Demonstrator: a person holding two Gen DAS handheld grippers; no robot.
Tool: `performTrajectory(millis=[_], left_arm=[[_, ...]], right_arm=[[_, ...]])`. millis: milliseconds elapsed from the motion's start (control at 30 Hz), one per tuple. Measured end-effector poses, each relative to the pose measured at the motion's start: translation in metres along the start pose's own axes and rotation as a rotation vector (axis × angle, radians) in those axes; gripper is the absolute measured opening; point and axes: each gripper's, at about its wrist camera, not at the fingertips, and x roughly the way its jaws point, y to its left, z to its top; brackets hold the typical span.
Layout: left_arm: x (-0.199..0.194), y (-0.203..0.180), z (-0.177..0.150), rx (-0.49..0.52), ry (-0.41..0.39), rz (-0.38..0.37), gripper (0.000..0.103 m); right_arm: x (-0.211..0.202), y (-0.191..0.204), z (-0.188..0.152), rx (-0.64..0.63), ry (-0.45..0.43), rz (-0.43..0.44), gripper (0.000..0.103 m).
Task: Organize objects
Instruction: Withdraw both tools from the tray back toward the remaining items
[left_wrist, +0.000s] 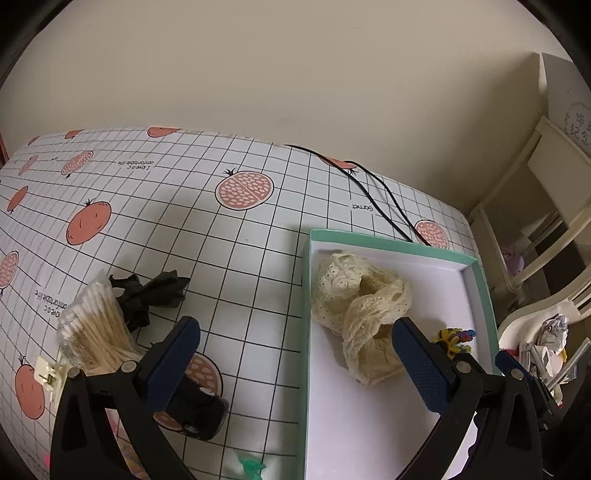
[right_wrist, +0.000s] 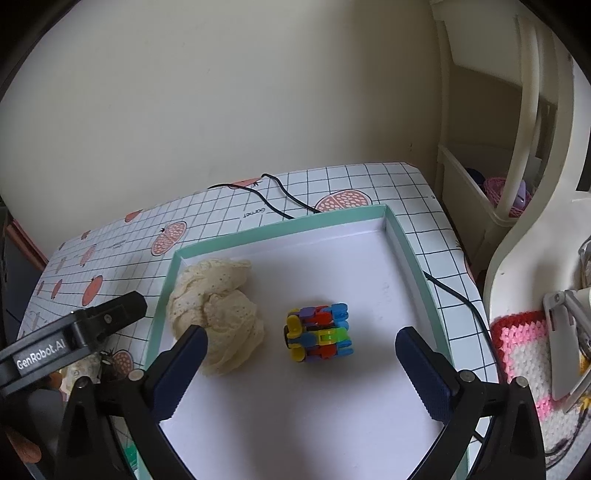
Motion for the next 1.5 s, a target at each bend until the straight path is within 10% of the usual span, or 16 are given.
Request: performTrajectory(millis=[900,1500], left_arm=[[-0.167,0.074,-0.041,-0.06,-0.213,-0.032,0.103],[-0.187,0.141,-0.065,-0.153,-0.16,0.06,0.103]], right_arm=[[-0.134,0.089,-0.031,-0.151,-0.102,0.058,0.103],[-0.138,0.139,-0.058,-0.219,-0.073,0.138,0.103]])
